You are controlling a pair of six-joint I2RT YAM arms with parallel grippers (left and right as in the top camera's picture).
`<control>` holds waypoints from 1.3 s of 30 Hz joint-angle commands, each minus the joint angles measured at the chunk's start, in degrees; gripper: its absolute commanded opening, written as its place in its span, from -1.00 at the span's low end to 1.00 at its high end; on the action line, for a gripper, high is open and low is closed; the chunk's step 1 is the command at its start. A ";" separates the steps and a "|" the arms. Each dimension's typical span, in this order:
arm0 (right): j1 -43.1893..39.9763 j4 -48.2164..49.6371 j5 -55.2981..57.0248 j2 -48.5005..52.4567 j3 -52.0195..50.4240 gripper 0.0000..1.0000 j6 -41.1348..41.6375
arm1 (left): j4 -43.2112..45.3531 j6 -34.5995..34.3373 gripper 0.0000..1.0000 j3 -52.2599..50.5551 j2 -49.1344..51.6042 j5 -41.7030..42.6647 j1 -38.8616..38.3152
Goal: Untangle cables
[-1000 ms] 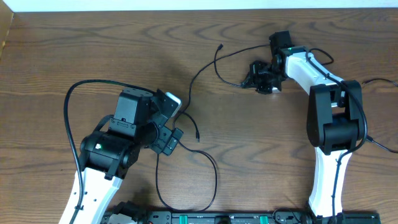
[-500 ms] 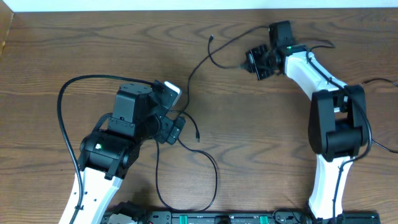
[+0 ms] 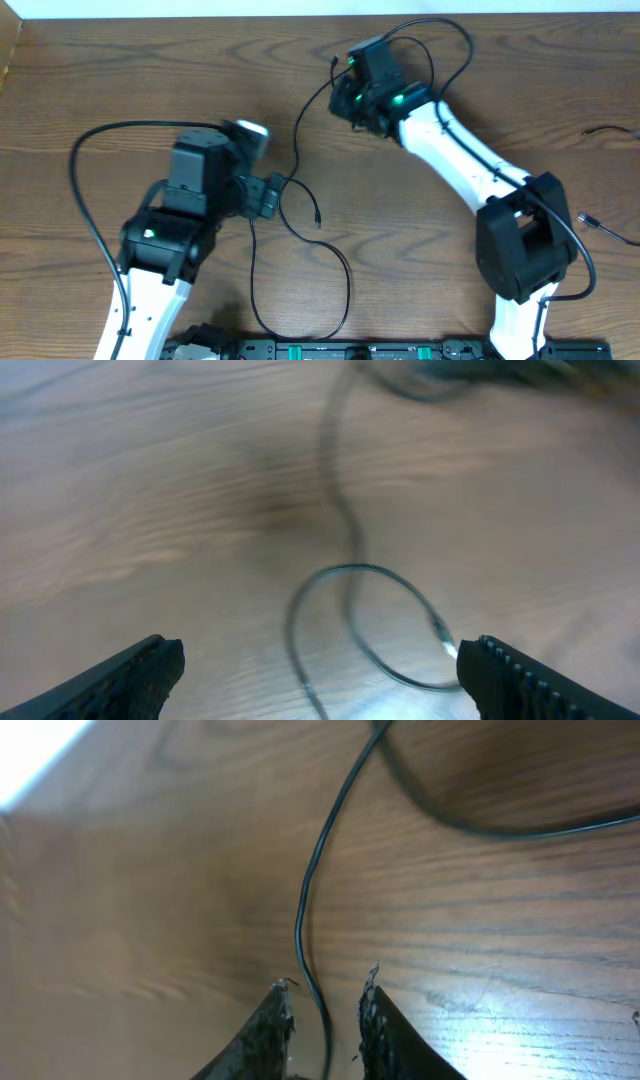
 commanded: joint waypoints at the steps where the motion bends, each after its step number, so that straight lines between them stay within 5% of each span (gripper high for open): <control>1: 4.22 -0.59 4.20 -0.13 0.07 -0.47 -12.63 | 0.09 -9.44 0.85 1.22 0.20 -5.73 6.97; 4: 7.15 -2.38 4.33 -0.07 0.07 -0.16 -16.06 | 0.07 -12.13 0.85 1.22 0.22 -5.73 11.26; 7: 9.88 -5.29 5.31 0.17 0.04 -0.13 -16.11 | -0.07 -12.66 0.85 1.22 0.20 -5.70 13.88; 10: 12.85 -7.48 7.69 1.05 0.04 0.65 -16.11 | -0.42 -12.63 0.85 1.22 0.22 -5.73 14.49; 11: 13.99 -7.80 8.11 1.33 -0.02 0.70 -16.15 | -0.42 -12.63 0.85 1.22 0.28 -5.73 14.49; 20: 19.43 -11.04 8.74 5.14 -0.15 0.71 -18.93 | -0.42 -12.63 0.85 1.22 0.42 -5.73 14.49; 30: 21.51 -15.56 9.01 8.66 -0.39 0.47 -20.46 | -0.42 -12.63 0.85 1.22 0.42 -5.73 14.49; 34: 21.53 -16.04 10.73 8.68 -0.96 0.20 -20.61 | -0.42 -12.63 0.85 1.22 0.42 -5.73 14.49; 39: 21.55 -15.50 12.04 8.68 -3.15 0.21 -20.63 | -0.42 -12.63 0.85 1.22 0.42 -5.73 14.49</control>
